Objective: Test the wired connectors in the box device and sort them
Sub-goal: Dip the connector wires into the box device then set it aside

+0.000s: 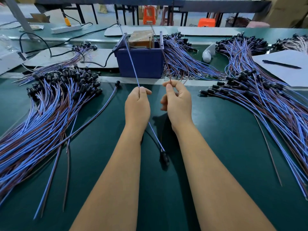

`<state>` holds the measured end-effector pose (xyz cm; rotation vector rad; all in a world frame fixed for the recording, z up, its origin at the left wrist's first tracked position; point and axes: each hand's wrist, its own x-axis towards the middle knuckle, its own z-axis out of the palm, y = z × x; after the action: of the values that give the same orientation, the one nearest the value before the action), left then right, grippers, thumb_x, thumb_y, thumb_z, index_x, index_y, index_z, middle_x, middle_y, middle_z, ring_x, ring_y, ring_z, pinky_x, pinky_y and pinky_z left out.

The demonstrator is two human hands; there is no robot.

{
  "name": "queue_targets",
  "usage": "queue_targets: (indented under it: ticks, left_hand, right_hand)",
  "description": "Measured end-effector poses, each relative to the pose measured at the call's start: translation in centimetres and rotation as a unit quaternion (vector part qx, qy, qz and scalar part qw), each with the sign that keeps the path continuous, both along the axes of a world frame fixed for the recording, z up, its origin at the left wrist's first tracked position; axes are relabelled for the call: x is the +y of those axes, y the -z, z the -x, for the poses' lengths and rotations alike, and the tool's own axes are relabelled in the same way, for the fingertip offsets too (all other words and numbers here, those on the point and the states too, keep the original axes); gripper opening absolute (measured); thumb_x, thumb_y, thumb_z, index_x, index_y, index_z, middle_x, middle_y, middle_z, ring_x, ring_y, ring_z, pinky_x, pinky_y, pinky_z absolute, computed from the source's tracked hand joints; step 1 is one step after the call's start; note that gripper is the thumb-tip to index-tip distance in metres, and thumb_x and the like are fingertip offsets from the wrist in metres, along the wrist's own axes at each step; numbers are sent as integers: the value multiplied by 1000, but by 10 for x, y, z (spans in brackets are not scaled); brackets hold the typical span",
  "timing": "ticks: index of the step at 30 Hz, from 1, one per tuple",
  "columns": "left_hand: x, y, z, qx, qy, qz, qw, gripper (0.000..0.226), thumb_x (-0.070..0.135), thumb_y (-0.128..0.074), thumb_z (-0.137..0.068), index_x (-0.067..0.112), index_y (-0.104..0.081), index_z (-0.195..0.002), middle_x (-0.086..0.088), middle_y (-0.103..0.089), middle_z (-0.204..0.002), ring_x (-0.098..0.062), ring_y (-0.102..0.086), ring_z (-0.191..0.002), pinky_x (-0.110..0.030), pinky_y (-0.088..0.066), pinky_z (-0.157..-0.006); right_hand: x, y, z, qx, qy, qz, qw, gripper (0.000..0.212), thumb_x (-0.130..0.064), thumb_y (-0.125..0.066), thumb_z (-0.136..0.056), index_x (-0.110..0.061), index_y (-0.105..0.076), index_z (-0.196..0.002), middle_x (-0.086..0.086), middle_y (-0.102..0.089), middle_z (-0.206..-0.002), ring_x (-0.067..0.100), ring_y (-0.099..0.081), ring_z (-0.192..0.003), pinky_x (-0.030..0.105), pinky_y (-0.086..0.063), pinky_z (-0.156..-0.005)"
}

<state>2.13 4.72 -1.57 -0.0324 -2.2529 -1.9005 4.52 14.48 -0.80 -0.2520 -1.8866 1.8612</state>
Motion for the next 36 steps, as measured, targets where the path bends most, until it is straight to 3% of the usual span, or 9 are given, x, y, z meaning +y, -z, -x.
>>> queue_targets:
  ticks: [5, 11, 17, 21, 25, 31, 36]
  left_hand:
    - [1, -3, -2, -49, -23, -51, 997, 27, 22, -34, -89, 27, -61, -84, 11, -42, -57, -6, -37, -49, -25, -32, -48]
    - [-9, -4, 3, -38, -50, -62, 996, 29, 13, -36, -91, 20, -63, -86, 14, -44, -45, -3, -33, -37, -14, -28, -37]
    - [-17, 1, 7, -35, -83, -36, 995, 29, 17, -39, -92, 19, -66, -103, 9, -57, -47, -11, -41, -48, -24, -38, -52]
    - [-17, 4, 12, -36, -97, -28, 994, 29, 17, -39, -94, 20, -65, -106, 10, -56, -46, -8, -41, -46, -22, -38, -50]
    - [-18, 3, 14, -32, -103, -21, 994, 27, 16, -39, -96, 20, -64, -105, 11, -55, -43, -1, -38, -37, -12, -32, -39]
    - [-17, 1, 11, -37, -87, -1, 996, 25, 17, -39, -96, 22, -63, -100, 11, -56, -44, -3, -35, -35, -13, -30, -37]
    - [-17, 0, 10, -44, -79, -2, 996, 25, 17, -39, -95, 24, -63, -99, 12, -56, -44, -4, -34, -34, -16, -31, -39]
  right_hand:
    - [3, 3, 3, -35, 30, -31, 998, 22, -20, -43, -100, -20, -59, -85, -5, -37, -58, 6, -32, -49, 25, -30, -52]
    - [2, 0, 3, -35, 17, 39, 998, 19, -14, -43, -98, -17, -55, -84, -3, -44, -53, 10, -38, -48, 26, -34, -49]
    - [2, -1, 1, -18, 10, 49, 999, 14, -15, -46, -100, -17, -58, -92, 1, -56, -52, 11, -48, -45, 23, -43, -44]
    - [2, 0, 1, -16, 14, 42, 999, 13, -16, -46, -101, -16, -59, -97, 3, -58, -54, 11, -49, -44, 23, -45, -45]
    - [2, 0, 2, -24, 24, 37, 999, 15, -16, -46, -101, -17, -60, -97, 0, -52, -54, 7, -46, -44, 20, -43, -44]
    - [2, -1, 3, -22, 24, 42, 999, 18, -17, -48, -99, -22, -62, -91, -1, -42, -54, 7, -38, -44, 22, -39, -43]
    - [1, 1, 6, -27, 48, 53, 997, 29, -10, -39, -99, -24, -59, -85, -5, -34, -59, 9, -30, -50, 29, -29, -52]
